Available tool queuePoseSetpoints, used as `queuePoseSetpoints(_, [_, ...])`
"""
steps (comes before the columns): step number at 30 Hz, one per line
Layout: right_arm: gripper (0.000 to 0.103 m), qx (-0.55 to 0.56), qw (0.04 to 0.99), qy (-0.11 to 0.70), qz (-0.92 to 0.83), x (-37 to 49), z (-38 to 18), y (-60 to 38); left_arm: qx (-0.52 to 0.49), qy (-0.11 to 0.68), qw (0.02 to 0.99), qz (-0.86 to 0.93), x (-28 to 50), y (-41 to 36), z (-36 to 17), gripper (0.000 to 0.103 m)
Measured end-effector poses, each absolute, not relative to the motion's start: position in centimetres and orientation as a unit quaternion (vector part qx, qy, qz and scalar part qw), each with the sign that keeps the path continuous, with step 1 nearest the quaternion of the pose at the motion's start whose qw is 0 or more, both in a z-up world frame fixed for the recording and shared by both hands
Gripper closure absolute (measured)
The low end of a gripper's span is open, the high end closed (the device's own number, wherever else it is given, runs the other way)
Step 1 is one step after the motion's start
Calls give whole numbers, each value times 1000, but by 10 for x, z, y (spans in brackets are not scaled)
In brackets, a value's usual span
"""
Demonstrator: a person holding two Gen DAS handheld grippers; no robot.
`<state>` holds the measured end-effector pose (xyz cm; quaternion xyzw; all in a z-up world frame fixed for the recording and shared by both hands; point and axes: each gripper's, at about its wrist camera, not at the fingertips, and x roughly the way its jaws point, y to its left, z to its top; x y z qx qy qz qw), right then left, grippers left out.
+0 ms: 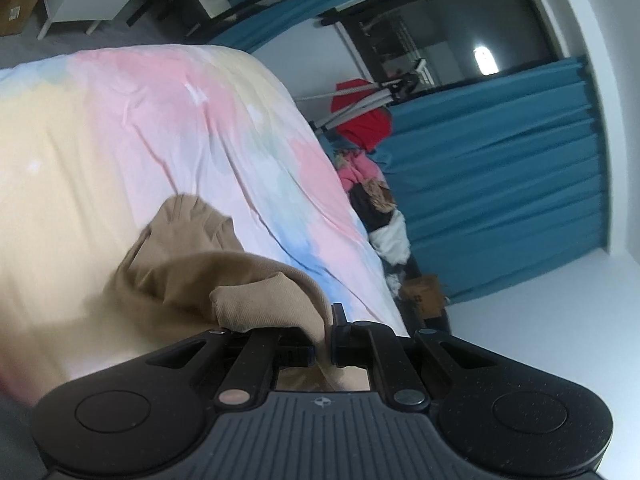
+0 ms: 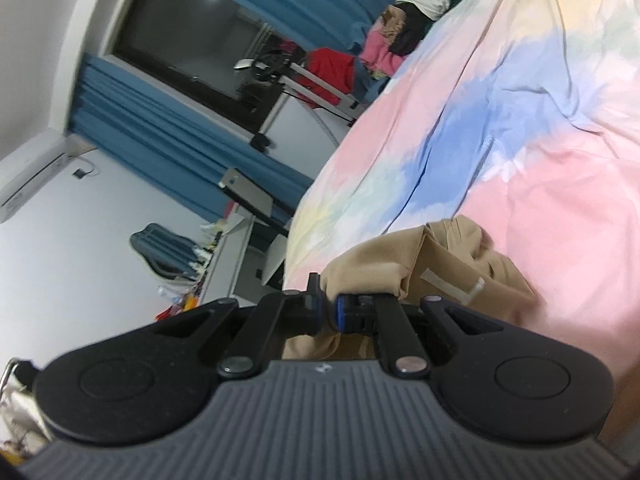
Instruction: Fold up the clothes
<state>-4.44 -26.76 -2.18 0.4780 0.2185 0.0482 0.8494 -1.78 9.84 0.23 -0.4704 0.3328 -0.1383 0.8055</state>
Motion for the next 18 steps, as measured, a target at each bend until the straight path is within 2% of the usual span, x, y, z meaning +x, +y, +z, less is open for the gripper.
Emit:
queuePoseSetpoints(5, [92, 486, 837, 250, 15, 24, -47, -268, -448, 358, 812, -111, 52, 90, -19, 94])
queuePoseSetpoints(10, [92, 489, 822, 291, -19, 83, -97, -270, -407, 385, 821, -107, 118, 80, -69, 93])
queuePoseSetpoints(14, [92, 483, 811, 329, -34, 109, -135, -277, -374, 403, 826, -121, 151, 75, -103, 93])
queuePoseSetpoints(18, [92, 469, 814, 340, -30, 120, -145, -279, -347, 406, 835, -134, 166, 71, -116, 91])
